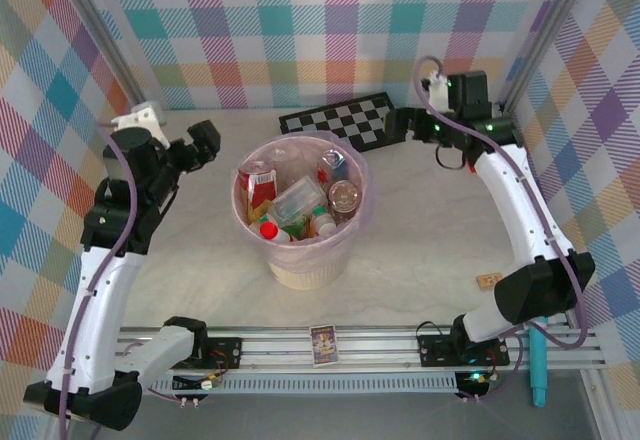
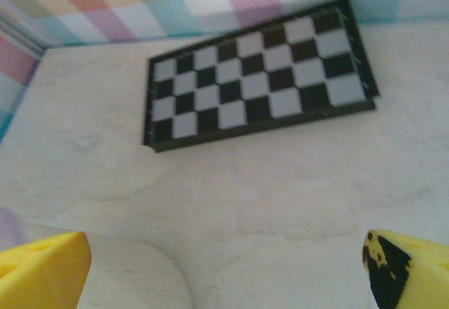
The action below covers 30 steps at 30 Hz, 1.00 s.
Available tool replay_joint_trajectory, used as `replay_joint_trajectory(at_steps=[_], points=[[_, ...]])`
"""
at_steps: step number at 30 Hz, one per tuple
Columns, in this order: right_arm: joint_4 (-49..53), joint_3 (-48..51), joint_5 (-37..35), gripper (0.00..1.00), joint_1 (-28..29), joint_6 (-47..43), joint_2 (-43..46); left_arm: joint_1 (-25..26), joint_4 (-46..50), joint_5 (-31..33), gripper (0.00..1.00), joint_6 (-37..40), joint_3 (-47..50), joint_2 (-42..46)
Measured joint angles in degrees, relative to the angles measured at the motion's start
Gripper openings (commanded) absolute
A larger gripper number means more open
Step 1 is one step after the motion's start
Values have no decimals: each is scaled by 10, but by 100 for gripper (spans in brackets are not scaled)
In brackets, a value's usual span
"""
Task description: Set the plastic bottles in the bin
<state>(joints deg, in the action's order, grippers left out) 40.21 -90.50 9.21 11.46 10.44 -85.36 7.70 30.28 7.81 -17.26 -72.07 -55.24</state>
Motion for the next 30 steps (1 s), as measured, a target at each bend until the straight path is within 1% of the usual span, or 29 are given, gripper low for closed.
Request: replay_joint_trajectory(at_steps=[3,6,9,12,15,20,24,30], points=[[-47,110,-13,99,-32,-2,27,-31,-27,57,100,10,103,15],[-108,230,-38,99,-40,-5,56,-42,-69,104,100,26,209,10],[-172,321,-56,99,-41,-12,64,-49,-129,126,100,35,296,-5],[-251,397,-90,99,-41,-24,64,-57,-199,129,100,36,353,-34],[-314,443,-123,99,-41,-33,54,-57,-272,122,100,38,388,-73],[-423,477,-158,99,-44,-44,0,-58,-377,104,100,53,419,-127],[-482,494,-177,99,-44,-60,-30,-58,-458,84,100,57,439,-163],[-589,542,-197,99,-44,-101,-33,-58,-561,67,100,65,467,-228]])
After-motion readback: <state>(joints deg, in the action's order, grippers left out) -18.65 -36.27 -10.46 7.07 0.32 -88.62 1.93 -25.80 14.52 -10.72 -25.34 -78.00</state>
